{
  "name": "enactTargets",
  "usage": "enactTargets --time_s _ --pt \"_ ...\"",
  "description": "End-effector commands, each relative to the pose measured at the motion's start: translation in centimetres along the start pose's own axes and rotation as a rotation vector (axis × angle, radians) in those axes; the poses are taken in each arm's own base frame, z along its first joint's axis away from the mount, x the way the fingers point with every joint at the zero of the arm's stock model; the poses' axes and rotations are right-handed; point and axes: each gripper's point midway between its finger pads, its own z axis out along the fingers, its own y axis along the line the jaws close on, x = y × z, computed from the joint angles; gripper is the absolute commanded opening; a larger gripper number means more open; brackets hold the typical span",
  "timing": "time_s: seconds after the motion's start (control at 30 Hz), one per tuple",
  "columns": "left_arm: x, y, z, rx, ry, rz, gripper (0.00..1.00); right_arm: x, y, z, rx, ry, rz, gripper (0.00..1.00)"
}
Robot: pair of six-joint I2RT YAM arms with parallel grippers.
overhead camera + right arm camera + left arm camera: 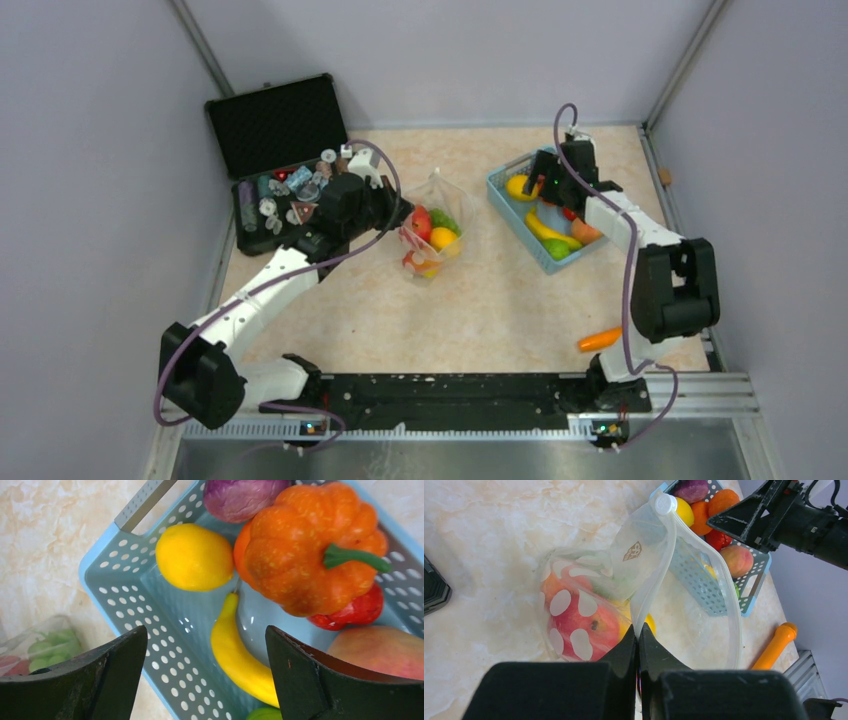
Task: Place the food in the zip-top bag and seal the zipper
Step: Pick up the fake fruit from the bin.
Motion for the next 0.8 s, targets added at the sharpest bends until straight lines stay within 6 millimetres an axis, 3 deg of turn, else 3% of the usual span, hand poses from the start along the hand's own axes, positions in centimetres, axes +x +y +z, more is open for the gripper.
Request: enactTargets --time_s 0.0,0.23,0.43,0.57,0.67,0.77 --pt "-1.7 -0.8 -0.4 0.026 -0.056 0.017 0.00 -3.6 3.9 0.1 -0.133 -0.094 0.070 0.87" --pt "-1.8 -0.9 -0.6 0.028 -0.056 0.017 0.00 -3.5 3.1 2.8 -0.062 -0.178 0.206 0.89" --pt "-1.9 -1.1 -0.8 0.033 -0.059 0.013 0.00 -1.4 2.3 6.0 -0.009 -0.144 0.292 0.89" --pt "-1.9 -1.0 -1.0 0.030 -0.060 0.012 0.00 -0.2 2.9 7.3 -0.036 -0.111 0.329 0.86" --pt "-1.8 -1.0 -1.1 0.028 -0.057 0.011 0.00 0.8 2.1 7.5 0.040 -0.060 0.338 0.86" --pt "-1.8 -1.0 -1.2 0.029 -0.063 0.009 0.00 0.6 0.8 8.0 0.079 -0.142 0.380 0.86"
